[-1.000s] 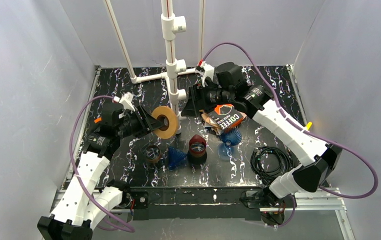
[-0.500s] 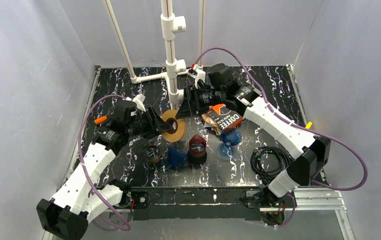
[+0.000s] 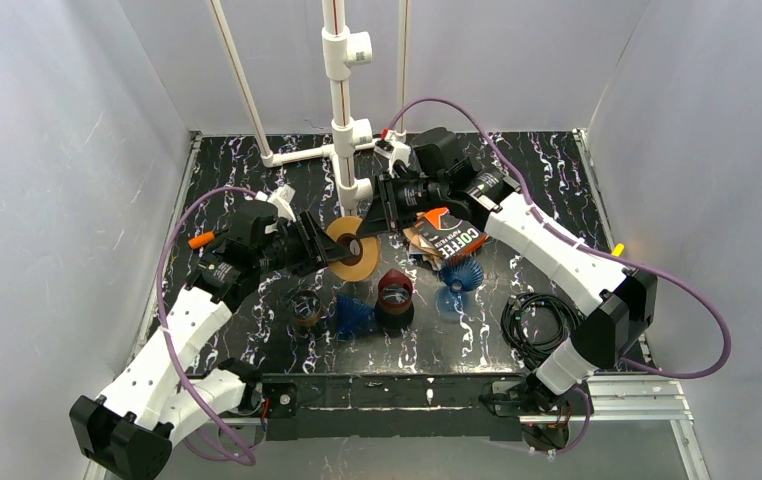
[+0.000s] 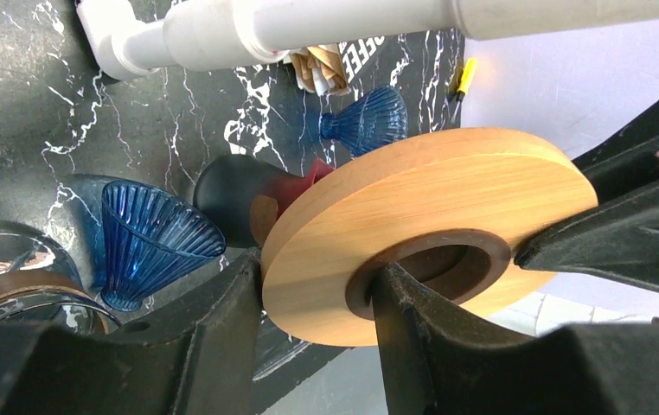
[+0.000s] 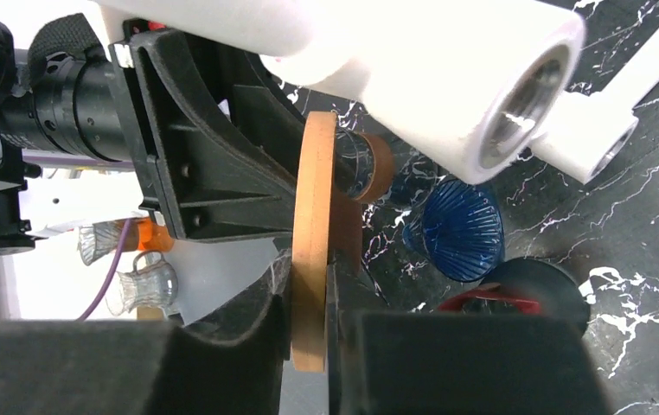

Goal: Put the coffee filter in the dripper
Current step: Place the dripper holder onto the coffee server.

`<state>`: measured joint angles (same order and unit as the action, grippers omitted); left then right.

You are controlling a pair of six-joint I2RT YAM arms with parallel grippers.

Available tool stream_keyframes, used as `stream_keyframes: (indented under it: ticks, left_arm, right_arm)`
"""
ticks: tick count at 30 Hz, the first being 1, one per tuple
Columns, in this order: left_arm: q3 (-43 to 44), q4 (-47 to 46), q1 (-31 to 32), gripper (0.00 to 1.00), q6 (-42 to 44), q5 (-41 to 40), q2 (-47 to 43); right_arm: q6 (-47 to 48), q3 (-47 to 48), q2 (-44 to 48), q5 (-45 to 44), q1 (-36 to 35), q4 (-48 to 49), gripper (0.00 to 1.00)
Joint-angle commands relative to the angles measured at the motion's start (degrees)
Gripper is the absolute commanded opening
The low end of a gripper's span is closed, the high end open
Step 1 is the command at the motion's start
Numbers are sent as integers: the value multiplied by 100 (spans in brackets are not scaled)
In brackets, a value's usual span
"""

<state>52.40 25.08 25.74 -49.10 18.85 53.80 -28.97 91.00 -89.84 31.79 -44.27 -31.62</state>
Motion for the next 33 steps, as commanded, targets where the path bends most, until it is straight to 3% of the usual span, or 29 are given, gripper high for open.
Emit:
stream_keyframes:
  ticks: [1, 2, 12, 18, 21, 26, 33]
  left_arm:
    - [257, -285, 54, 0, -12, 22, -155]
    - [249, -292, 54, 3, 1, 22, -163]
    - [211, -177, 54, 53, 538, 272, -395]
    - [183, 91, 53, 83, 602, -81, -708]
    - [262, 273, 46, 89, 614, -113, -699]
    - [479, 567, -4, 91, 566, 431, -338]
    - [339, -47, -354, 91, 12, 1161, -402]
  right_arm:
    - [-25, -62, -7, 173, -10, 193, 8]
    - [-22, -69, 15, 163, -9, 212, 1]
    - [70, -172, 357, -187, 79, 207, 1]
    - [141, -305, 538, -104, 226, 255, 1]
    - [199, -346, 594, 72, 323, 246, 1]
    - [6, -478, 727, 402, 560, 314, 1]
    - [-1050, -1121, 1144, 1161, 1144, 1313, 1]
